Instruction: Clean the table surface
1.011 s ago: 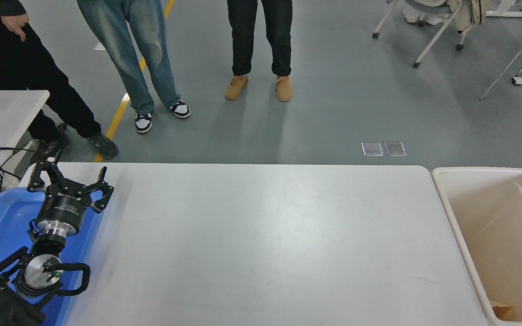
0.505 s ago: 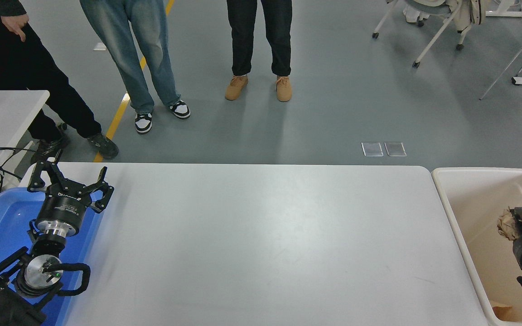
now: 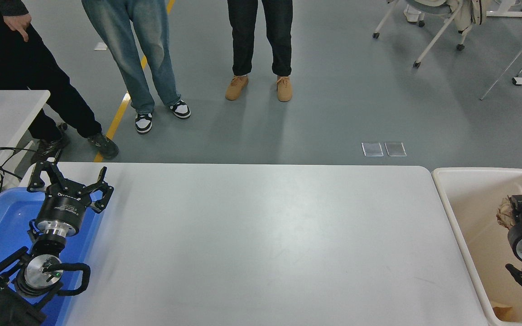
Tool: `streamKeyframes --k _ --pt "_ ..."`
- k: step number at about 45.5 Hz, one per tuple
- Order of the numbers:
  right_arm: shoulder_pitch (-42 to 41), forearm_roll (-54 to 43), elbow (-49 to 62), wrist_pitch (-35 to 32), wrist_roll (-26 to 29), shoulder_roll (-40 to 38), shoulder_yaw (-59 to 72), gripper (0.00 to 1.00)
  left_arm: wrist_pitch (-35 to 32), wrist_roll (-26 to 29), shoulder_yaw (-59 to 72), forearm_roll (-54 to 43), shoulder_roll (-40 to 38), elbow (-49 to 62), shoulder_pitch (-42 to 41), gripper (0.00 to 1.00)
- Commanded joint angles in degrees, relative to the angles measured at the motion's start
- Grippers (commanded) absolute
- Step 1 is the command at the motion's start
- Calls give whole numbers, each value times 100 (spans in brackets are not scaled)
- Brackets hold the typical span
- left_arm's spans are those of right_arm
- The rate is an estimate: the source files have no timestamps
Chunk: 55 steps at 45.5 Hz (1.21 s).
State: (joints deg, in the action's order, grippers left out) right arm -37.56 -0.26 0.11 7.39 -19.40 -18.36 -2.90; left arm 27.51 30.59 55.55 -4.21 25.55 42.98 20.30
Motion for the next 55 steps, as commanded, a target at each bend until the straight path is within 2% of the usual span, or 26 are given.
streamKeyframes --k 1,35,40,44,55 --pt "20 -26 7 105 7 16 -8 98 0 -1 0 0 2 0 0 99" --pt "196 -18 77 149 -11 -80 -52 98 0 -1 0 0 2 0 0 99" --pt "205 96 200 0 -11 -133 -105 98 0 -1 0 0 2 0 0 99" --pt "214 123 191 -500 -11 -343 -149 98 0 -1 0 0 2 0 0 99" --pt "-119 123 191 -2767 -20 -669 -878 98 0 -1 0 0 -7 0 0 99"
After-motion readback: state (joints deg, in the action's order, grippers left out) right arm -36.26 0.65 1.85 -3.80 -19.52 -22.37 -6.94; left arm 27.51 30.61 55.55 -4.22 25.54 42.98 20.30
